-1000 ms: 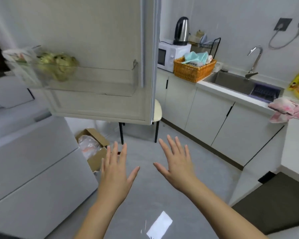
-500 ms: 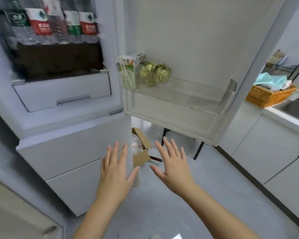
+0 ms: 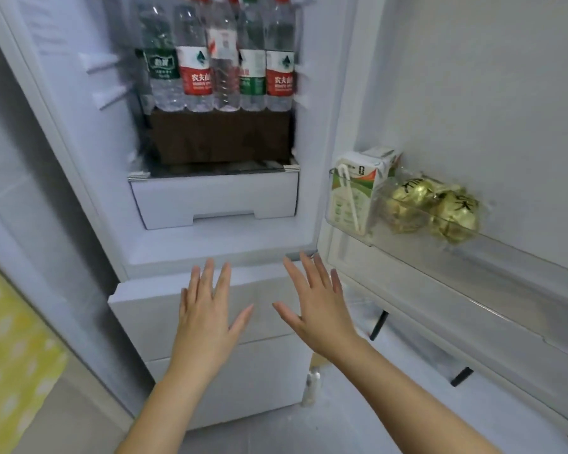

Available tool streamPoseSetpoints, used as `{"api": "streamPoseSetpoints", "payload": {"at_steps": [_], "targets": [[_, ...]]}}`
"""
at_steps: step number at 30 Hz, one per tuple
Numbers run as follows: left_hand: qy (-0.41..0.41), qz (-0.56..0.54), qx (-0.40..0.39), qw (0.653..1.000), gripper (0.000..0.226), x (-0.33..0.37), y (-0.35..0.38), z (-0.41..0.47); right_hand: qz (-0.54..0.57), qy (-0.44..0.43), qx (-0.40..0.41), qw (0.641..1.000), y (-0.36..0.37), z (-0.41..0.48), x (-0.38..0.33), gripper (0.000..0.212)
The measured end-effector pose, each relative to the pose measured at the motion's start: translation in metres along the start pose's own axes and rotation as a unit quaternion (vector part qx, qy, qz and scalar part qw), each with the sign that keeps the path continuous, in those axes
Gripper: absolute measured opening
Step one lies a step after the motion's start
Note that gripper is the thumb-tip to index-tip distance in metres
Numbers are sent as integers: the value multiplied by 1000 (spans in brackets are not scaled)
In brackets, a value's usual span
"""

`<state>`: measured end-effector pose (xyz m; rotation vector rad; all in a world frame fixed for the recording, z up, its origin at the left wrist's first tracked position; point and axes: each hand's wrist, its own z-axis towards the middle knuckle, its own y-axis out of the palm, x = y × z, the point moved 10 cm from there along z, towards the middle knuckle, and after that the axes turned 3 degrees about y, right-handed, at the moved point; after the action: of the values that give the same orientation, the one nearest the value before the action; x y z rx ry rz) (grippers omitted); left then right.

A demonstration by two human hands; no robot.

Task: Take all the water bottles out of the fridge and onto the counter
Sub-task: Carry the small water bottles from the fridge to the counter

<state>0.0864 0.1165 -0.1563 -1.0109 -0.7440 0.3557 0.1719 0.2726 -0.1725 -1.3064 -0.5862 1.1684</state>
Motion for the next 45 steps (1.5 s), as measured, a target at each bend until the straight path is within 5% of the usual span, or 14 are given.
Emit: {"api": "streamPoseSetpoints", "payload": {"at_steps": [19, 31, 36, 40, 45], "targets": [[-23, 87, 78, 993, 75, -117, -84, 202, 78, -17, 76, 994, -20, 251, -92, 71], [19, 139, 87, 986, 76, -136, -123, 344, -40, -34, 197, 979, -93, 385, -118, 44], [19, 114, 120, 986, 68, -133, -124, 346, -55, -57, 223, 972, -93, 389, -115, 41], [-42, 29, 182, 982, 36, -144, -162, 369, -41, -68, 242, 967, -96, 392, -115, 35], [-110, -43, 207, 971, 41, -153, -203, 428, -22, -98, 262, 960, -104, 392, -118, 28]]}}
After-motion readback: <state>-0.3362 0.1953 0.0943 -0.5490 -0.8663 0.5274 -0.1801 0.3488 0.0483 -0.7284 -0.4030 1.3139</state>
